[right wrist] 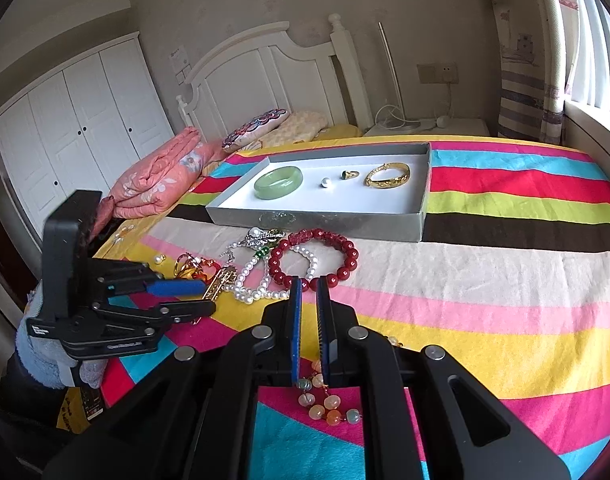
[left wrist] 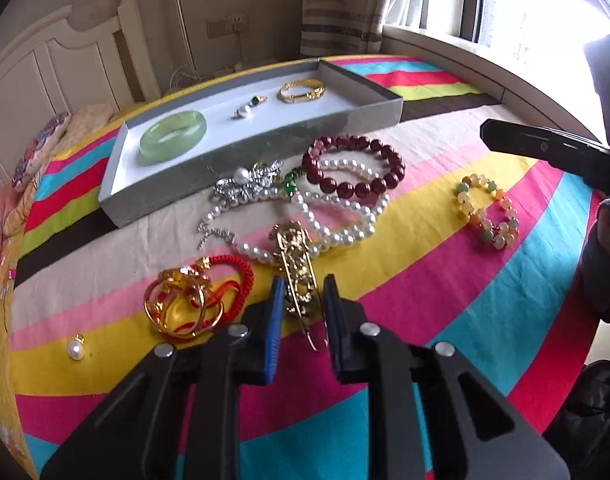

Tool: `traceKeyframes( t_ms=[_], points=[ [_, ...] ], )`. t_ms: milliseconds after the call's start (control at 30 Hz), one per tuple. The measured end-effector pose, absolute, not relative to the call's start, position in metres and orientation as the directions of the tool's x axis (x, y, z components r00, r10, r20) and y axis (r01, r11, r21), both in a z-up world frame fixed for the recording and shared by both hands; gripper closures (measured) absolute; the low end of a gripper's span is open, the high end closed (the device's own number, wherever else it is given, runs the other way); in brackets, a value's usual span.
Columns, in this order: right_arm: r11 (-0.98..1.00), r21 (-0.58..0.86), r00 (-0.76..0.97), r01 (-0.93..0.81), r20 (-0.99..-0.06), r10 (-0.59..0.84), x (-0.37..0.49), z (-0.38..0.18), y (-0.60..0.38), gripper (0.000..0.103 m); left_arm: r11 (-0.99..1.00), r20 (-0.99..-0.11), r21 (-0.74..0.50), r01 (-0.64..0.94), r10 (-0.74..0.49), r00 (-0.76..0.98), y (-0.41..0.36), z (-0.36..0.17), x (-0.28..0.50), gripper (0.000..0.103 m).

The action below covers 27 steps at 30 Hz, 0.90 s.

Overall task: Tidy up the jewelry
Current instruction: 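Close the left tool on the gold safety-pin brooch while the right tool holds the bead bracelet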

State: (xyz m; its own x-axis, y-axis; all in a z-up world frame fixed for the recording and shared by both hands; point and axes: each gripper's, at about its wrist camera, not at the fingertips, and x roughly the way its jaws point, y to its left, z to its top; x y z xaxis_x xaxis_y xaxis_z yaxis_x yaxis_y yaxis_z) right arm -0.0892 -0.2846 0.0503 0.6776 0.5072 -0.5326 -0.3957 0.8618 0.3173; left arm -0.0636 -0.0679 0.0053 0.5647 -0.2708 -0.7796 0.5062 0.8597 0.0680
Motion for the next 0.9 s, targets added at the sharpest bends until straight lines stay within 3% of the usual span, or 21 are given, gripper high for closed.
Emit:
traceKeyframes(
  t_ms=[300,367,467,500,533,567,600,733,800,833,867,900],
  points=[
    [0.831,0.34,0.708,-0.44,-0.439,0.554,-0.101,0.087,-0.291,0.094,0.867,-0.736,0.084,0.492,-0.279,0.617,-0.057,0.026,-0.077,0.086],
    [0.831,0.329,0.688,-0.449,-0.466,0.557,-0.099,0.089,-0.289,0.094,0.871,-0.727,0.081,0.485,-0.281,0.627,-0.054,0.03,-0.078,0.086],
    [0.848,0.276,0.616,-0.452,-0.591,0.52,-0.093,0.076,-0.279,0.09,0.876,-0.713,0.063,0.479,-0.296,0.635,-0.048,0.034,-0.082,0.086],
    [0.859,0.26,0.6,-0.44,-0.626,0.497,-0.092,0.069,-0.279,0.082,0.877,-0.709,0.054,0.477,-0.303,0.637,-0.046,0.036,-0.084,0.087],
    [0.866,0.252,0.583,-0.432,-0.655,0.482,-0.093,0.063,-0.28,0.057,0.879,-0.705,0.039,0.476,-0.313,0.636,-0.043,0.037,-0.085,0.102],
    [0.87,0.245,0.569,-0.428,-0.675,0.47,-0.093,0.057,-0.28,0.025,0.881,-0.703,0.025,0.473,-0.321,0.634,-0.04,0.038,-0.087,0.103],
    [0.874,0.229,0.562,-0.428,-0.691,0.456,-0.096,0.053,-0.279,0.017,0.882,-0.697,0.013,0.471,-0.33,0.636,-0.037,0.04,-0.088,0.103],
    [0.871,0.101,0.521,-0.481,-0.765,0.377,-0.106,0.036,-0.257,0.025,0.887,-0.696,0.003,0.461,-0.329,0.638,-0.03,0.043,-0.087,0.103],
    [0.87,0.039,0.498,-0.492,-0.807,0.318,-0.105,0.021,-0.245,0.036,0.877,-0.706,-0.02,0.479,-0.351,0.614,-0.03,0.041,-0.088,0.103],
    [0.868,0.02,0.517,-0.496,-0.797,0.314,-0.106,0.018,-0.243,0.047,0.877,-0.707,-0.028,0.48,-0.357,0.61,-0.03,0.04,-0.089,0.102],
    [0.863,0.03,0.514,-0.505,-0.792,0.329,-0.107,0.019,-0.242,0.059,0.871,-0.713,-0.045,0.489,-0.371,0.595,-0.03,0.038,-0.09,0.094],
    [0.87,0.015,0.527,-0.492,-0.79,0.312,-0.108,0.021,-0.243,0.081,0.863,-0.719,-0.056,0.502,-0.384,0.579,-0.033,0.036,-0.091,0.085]
  ],
)
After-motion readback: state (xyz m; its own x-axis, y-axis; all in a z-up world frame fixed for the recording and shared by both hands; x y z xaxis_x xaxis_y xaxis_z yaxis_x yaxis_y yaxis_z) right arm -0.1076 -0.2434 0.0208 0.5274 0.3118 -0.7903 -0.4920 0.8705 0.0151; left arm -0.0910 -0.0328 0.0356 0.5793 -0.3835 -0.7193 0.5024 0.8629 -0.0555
